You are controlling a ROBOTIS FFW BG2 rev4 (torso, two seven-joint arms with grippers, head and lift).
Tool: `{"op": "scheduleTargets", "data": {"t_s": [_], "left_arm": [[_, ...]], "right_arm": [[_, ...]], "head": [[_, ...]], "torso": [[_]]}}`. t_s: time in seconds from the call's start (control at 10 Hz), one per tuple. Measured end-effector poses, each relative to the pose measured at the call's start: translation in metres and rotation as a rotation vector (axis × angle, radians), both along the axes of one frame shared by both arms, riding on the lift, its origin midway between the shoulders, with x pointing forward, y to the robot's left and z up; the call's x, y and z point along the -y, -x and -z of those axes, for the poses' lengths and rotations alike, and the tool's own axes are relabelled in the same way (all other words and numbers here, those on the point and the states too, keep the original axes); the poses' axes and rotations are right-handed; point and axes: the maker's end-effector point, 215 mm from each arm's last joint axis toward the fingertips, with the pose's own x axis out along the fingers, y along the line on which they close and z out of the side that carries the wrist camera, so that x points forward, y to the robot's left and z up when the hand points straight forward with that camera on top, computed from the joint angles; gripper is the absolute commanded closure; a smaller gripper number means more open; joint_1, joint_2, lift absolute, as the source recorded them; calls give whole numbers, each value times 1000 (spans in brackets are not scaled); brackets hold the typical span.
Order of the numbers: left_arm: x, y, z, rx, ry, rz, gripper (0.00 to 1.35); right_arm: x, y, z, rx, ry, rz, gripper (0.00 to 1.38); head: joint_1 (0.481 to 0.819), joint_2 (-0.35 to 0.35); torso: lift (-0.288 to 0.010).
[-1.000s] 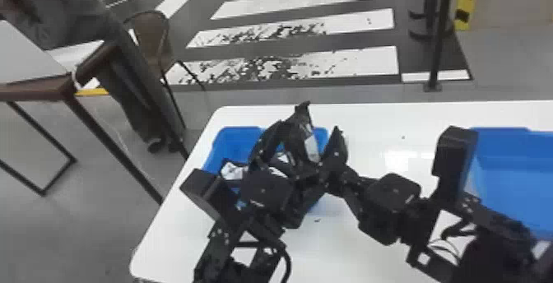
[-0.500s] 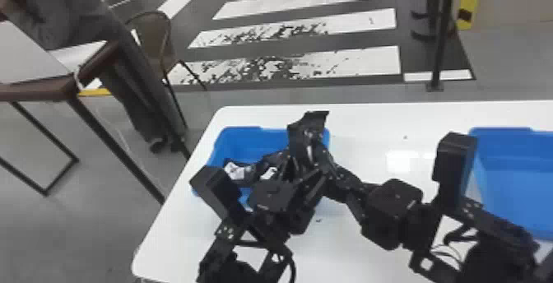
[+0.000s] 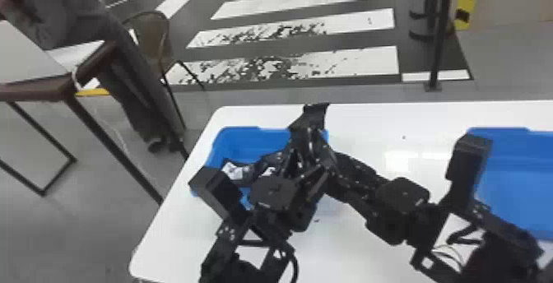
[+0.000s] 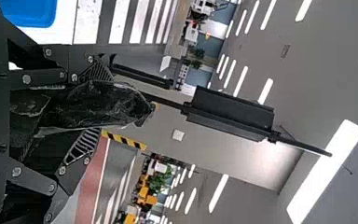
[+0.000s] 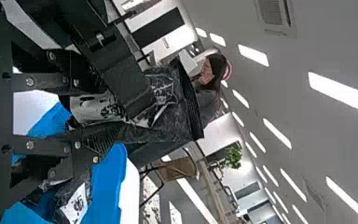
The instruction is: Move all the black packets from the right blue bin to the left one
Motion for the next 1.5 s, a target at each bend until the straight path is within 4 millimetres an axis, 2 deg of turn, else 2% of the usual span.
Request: {"op": "scheduleTargets", "data": {"t_s": [0.1, 0.2, 0.3, 0.5, 0.6, 0.9, 1.2, 1.5], "left_arm": [[-7, -7, 2, 17, 3, -17, 1208], [-26, -18, 24, -2, -17, -77, 1208], [-34, -29, 29, 23, -53, -95, 1208], [-60, -57, 47, 40, -156, -170, 1208], [-64, -64, 47, 54, -177, -183, 1208], [-70, -71, 39, 81, -210, -218, 1208], [-89, -73, 33, 99, -227, -258, 1208], [-99, -79, 36, 105, -264, -305, 1193]], "right_arm": [[13, -7, 4, -13, -9, 38, 111], [30, -11, -1, 3, -17, 66, 128], [44, -13, -9, 15, -20, 108, 128], [70, -21, -13, 17, -27, 168, 128], [77, -23, -13, 17, -28, 184, 127], [87, -27, -15, 25, -27, 208, 128], [89, -28, -16, 26, -29, 213, 130], [91, -29, -20, 32, -37, 220, 131]], "head": [[695, 318], [695, 301], [695, 311], [695, 291], [695, 283], [695, 273], [695, 289], [695, 297]], "torso": [[-140], [-140], [-140], [-140], [-140], [-140], [-140], [-140]]}}
